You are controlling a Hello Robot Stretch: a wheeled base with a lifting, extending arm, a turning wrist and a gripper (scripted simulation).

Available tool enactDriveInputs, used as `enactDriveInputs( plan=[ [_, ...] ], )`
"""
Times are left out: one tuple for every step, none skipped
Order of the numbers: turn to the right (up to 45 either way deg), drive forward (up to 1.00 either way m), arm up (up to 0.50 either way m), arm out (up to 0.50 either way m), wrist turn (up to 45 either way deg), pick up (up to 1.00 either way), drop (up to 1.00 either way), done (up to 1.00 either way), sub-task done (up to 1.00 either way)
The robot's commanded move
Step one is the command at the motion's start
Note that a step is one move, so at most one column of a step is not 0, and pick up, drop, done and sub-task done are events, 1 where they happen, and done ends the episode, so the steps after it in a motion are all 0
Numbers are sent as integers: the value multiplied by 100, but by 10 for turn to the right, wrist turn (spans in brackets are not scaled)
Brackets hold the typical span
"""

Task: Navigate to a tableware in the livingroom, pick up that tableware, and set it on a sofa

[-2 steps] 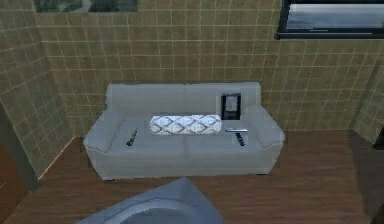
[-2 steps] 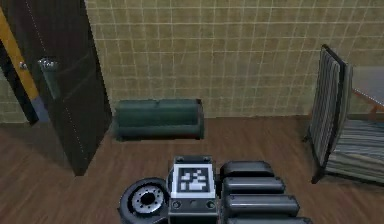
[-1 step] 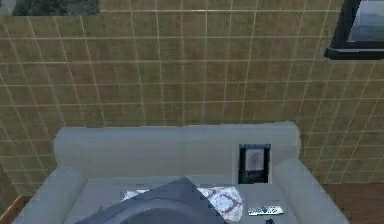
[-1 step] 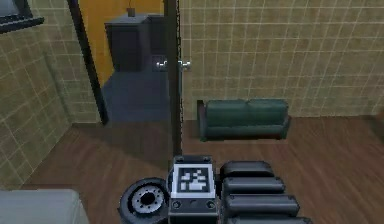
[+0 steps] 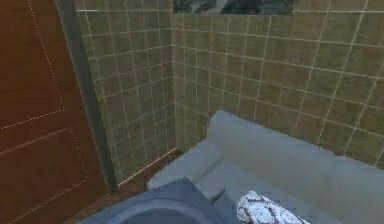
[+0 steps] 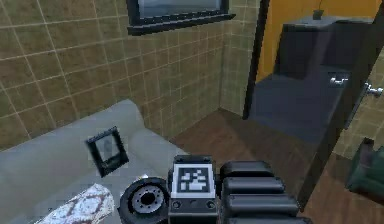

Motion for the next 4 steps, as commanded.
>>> enactDriveInputs(
  plan=[
    [-420,0,0,0,0,0,0,0,0],
    [0,0,0,44,0,0,0,0,0],
    [0,0,0,0,450,0,0,0,0],
    [0,0,0,0,450,0,0,0,0]
  ],
)
